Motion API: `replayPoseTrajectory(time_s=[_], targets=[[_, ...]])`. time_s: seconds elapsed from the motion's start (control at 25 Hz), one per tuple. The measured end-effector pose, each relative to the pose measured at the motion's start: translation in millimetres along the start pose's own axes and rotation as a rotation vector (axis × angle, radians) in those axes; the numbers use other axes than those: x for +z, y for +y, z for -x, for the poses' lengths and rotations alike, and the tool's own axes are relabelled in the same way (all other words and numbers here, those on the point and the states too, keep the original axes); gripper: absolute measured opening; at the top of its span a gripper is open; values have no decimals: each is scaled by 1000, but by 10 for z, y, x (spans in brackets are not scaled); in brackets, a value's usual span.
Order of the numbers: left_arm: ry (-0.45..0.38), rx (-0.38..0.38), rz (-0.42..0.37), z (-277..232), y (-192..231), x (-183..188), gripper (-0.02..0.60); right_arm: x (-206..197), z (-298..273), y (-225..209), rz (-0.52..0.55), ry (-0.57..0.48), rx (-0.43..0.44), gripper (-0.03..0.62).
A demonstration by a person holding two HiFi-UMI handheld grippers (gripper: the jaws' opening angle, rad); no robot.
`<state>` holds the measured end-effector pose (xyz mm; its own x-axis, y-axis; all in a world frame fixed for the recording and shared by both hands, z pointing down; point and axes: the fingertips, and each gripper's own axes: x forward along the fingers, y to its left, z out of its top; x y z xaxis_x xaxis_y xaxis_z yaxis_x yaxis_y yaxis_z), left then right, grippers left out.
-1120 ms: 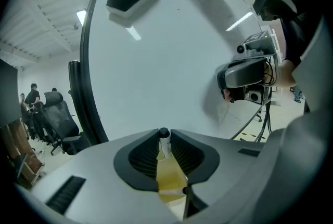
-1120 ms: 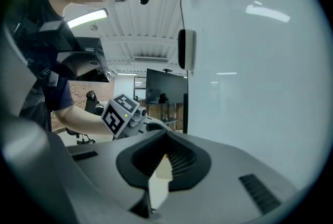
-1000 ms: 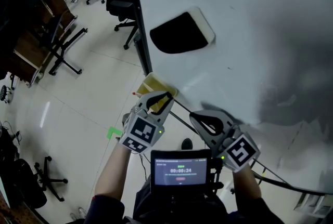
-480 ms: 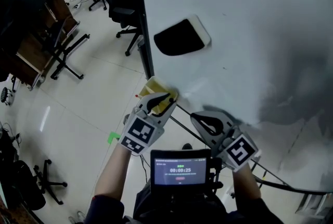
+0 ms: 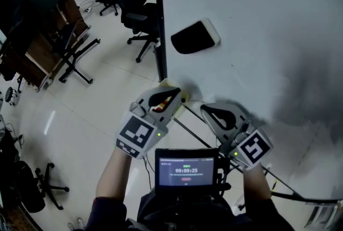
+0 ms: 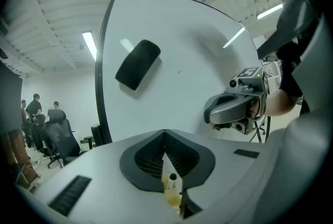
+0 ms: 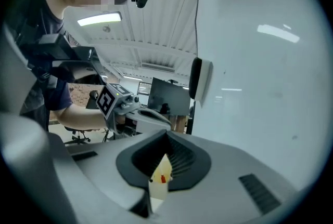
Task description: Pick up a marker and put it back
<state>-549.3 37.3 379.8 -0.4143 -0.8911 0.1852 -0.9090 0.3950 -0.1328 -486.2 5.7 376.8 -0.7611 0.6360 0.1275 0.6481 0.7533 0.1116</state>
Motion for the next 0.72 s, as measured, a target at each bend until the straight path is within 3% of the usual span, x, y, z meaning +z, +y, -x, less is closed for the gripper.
replayPoseTrajectory(time_s=[0.44, 0.72], targets=[[-174, 49, 36, 590, 92, 668, 0, 614, -43, 38, 75, -148, 46, 11], [-166, 72, 38, 821, 11, 629, 0, 610, -5, 252, 91, -120, 53, 11]])
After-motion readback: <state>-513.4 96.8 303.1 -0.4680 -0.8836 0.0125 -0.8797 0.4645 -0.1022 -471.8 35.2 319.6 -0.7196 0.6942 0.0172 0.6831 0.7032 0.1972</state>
